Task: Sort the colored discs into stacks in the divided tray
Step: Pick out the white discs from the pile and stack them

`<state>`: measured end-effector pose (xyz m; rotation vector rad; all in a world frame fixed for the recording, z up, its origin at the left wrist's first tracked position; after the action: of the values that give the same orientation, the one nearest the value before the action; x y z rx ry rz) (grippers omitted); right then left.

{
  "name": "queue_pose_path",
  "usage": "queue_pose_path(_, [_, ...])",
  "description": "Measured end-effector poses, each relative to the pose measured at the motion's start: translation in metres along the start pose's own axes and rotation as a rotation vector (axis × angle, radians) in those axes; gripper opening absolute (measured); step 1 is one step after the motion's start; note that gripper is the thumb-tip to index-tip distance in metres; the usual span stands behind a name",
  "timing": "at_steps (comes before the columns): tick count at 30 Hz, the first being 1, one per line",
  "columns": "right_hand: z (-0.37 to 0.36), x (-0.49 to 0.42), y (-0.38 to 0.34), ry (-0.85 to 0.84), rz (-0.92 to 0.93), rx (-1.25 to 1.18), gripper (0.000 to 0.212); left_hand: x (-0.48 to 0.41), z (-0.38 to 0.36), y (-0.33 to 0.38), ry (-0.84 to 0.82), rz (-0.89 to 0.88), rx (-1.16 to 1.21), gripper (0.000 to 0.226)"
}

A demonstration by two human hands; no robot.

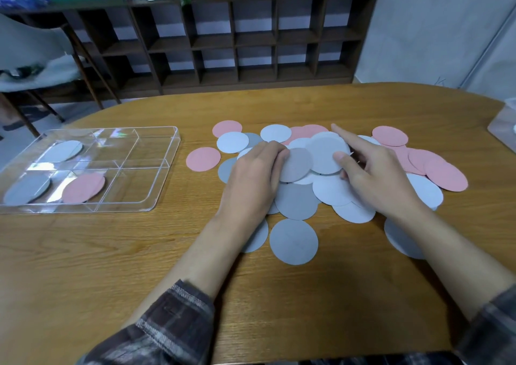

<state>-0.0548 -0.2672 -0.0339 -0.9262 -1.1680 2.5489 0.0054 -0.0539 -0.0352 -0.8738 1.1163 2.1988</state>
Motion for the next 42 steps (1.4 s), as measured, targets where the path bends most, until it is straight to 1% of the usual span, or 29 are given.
queue_pose_path(2, [-0.005, -0.004, -0.004, -0.051, 0.013, -0.005, 0.048, 0.0, -0.001, -0.001, -0.014, 0.054, 0.043, 0.017])
queue_pose_path(3, [-0.007, -0.004, -0.005, -0.073, 0.02, -0.01, 0.048, 0.001, -0.001, -0.002, -0.032, 0.086, 0.058, 0.019])
queue_pose_path(7, [-0.013, 0.002, -0.007, -0.138, 0.026, -0.077, 0.046, 0.003, -0.003, -0.001, -0.084, 0.248, 0.129, 0.034])
queue_pose_path(11, [-0.014, 0.006, -0.009, -0.152, 0.073, -0.049, 0.043, 0.003, -0.005, 0.001, -0.077, 0.319, 0.149, 0.028])
queue_pose_path(14, [-0.014, 0.009, -0.014, -0.161, 0.144, 0.004, 0.044, 0.003, -0.004, 0.004, -0.047, 0.305, 0.149, 0.022])
queue_pose_path(16, [-0.016, 0.009, -0.015, -0.155, 0.186, 0.056, 0.048, 0.003, -0.004, 0.004, -0.037, 0.293, 0.142, 0.022])
queue_pose_path(19, [-0.018, 0.007, -0.013, -0.134, 0.205, 0.076, 0.047, 0.002, -0.007, 0.0, -0.052, 0.238, 0.102, 0.023])
queue_pose_path(23, [-0.013, 0.007, -0.013, -0.099, 0.179, 0.044, 0.038, -0.002, -0.004, -0.019, -0.102, 0.188, -0.042, 0.04])
queue_pose_path(27, [-0.008, 0.006, -0.008, -0.074, 0.157, 0.017, 0.033, -0.003, 0.001, -0.029, -0.175, 0.198, -0.195, 0.049])
queue_pose_path(31, [-0.007, 0.007, -0.007, -0.077, 0.153, 0.007, 0.033, -0.003, 0.003, -0.025, -0.17, 0.189, -0.244, 0.037])
queue_pose_path(34, [-0.008, 0.007, -0.007, -0.08, 0.144, -0.002, 0.034, -0.005, 0.005, -0.027, -0.163, 0.207, -0.266, 0.036])
queue_pose_path(38, [-0.007, 0.007, -0.008, -0.069, 0.141, -0.01, 0.034, -0.003, 0.005, -0.027, -0.129, 0.224, -0.203, 0.024])
queue_pose_path(40, [-0.007, 0.007, -0.007, -0.058, 0.139, -0.006, 0.034, -0.004, 0.006, -0.025, -0.107, 0.188, -0.177, 0.027])
queue_pose_path(42, [-0.006, 0.006, -0.006, -0.049, 0.128, 0.0, 0.036, -0.005, 0.006, -0.023, -0.074, 0.113, -0.155, 0.03])
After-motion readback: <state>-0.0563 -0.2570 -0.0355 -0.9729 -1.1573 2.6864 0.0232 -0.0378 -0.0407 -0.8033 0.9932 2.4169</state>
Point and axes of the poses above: each hand's wrist, its own x-axis away from the middle knuckle, its own z-axis out of the back of the hand, y = z × x, the point moved 2 cm from there along -x, towards the middle knuckle, and after that the axes turned 15 degrees about y, right-handed, at the moved point
